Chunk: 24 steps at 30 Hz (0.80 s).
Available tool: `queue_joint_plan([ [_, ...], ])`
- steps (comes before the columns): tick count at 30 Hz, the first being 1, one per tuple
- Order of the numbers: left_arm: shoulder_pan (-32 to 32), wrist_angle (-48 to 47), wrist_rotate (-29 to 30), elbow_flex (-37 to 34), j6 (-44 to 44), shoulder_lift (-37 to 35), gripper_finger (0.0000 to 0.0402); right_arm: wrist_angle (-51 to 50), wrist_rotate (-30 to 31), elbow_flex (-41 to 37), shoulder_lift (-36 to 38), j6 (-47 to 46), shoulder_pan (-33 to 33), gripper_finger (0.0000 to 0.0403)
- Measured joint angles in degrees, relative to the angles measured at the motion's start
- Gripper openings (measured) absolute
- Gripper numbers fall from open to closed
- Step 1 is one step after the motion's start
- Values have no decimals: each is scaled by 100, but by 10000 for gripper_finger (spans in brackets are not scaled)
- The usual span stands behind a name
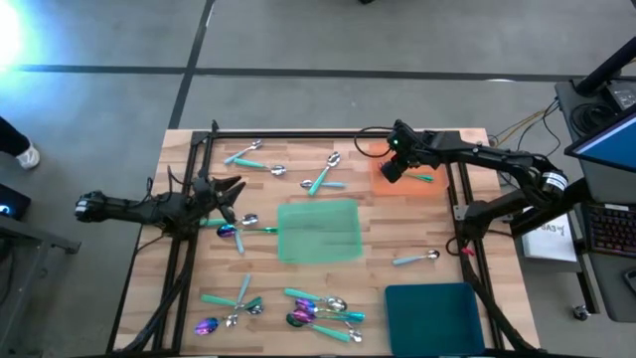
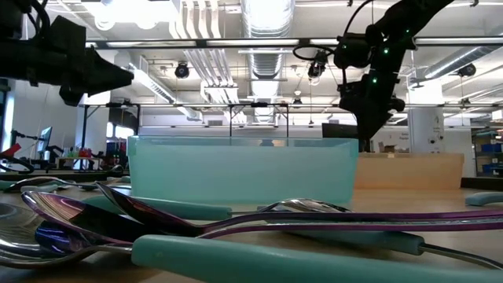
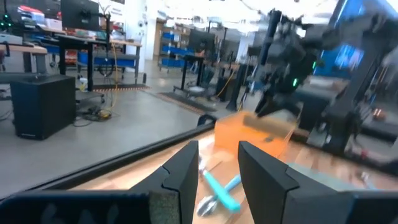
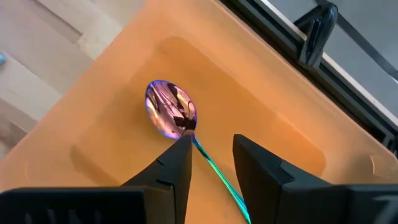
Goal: Sort silverware by color (type)
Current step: Put the green spoon into the green bin
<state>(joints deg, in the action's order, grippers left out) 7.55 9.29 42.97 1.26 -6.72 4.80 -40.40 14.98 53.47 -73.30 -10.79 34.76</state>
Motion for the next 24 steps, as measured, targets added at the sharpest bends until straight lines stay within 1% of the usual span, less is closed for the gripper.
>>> queue_joint_plan([
  [6, -7, 883, -96, 0, -351, 0, 98, 69, 0, 0, 0, 182, 0, 98],
  [11, -7, 1243, -960, 0, -888, 236, 98, 76, 0, 0, 0, 309, -1, 93],
  [13, -7, 1263, -1035, 0, -1250, 508, 98, 124, 2, -2, 0, 414, 0, 91],
  [16, -11, 1530, -902, 0, -1547, 1128, 98, 348, 2, -15, 0, 475, 0, 91],
  [22, -28, 3003, -704, 0, -1217, 2501, 98, 581, 2, -15, 0, 551, 0, 91],
  [24, -65, 3374, -464, 0, -1142, 2882, 98, 586, 2, -15, 0, 551, 0, 91],
])
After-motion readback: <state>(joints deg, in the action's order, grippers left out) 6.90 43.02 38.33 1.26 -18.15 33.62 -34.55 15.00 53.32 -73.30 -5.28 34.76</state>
